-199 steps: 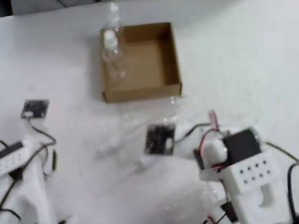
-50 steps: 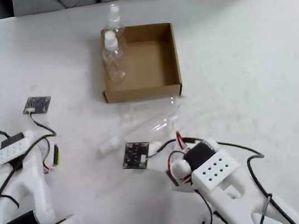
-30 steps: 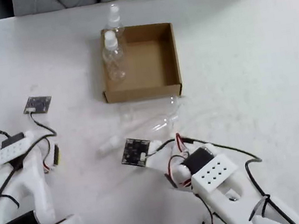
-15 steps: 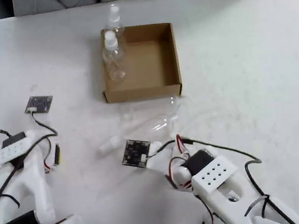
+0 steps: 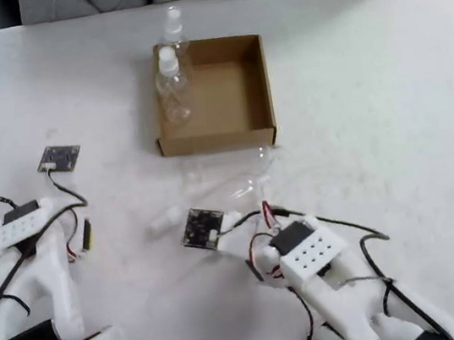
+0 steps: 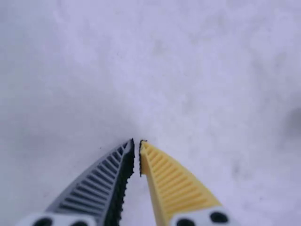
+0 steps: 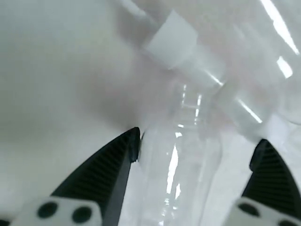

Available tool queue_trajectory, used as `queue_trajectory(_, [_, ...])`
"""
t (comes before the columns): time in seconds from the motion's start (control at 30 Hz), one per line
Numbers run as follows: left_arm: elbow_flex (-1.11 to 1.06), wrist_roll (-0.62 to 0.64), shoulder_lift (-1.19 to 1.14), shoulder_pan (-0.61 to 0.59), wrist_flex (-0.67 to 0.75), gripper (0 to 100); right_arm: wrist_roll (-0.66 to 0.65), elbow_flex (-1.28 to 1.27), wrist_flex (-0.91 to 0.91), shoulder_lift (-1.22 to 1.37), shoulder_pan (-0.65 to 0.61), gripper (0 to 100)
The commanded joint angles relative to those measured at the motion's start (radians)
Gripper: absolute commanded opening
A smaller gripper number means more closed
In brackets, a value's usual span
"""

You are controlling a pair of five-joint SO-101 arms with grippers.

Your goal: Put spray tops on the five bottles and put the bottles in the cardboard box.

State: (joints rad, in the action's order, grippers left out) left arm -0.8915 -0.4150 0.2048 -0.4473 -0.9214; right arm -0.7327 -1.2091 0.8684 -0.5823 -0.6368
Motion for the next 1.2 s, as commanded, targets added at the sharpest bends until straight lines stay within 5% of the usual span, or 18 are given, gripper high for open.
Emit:
queue_trajectory(0.0, [0.044,0.005,0.001,0.018,0.005,5,-0.002,0.066,-0.004,0.094,0.016,34.0])
queue_trajectory(0.27, [0.043,0.003,0.004,0.018,0.005,5,-0.002,0.080,-0.004,0.124,0.012,32.9])
queue_trajectory(0.47, [0.043,0.003,0.004,0.018,0.005,5,0.006,0.078,-0.002,0.116,0.015,15.7])
queue_trajectory(0.8, [0.043,0.003,0.004,0.018,0.005,5,0.066,0.110,0.028,0.102,0.088,8.6])
queue_trajectory(1.17, [0.041,0.003,0.004,0.018,0.005,5,0.068,0.127,0.056,-0.079,0.280,15.9])
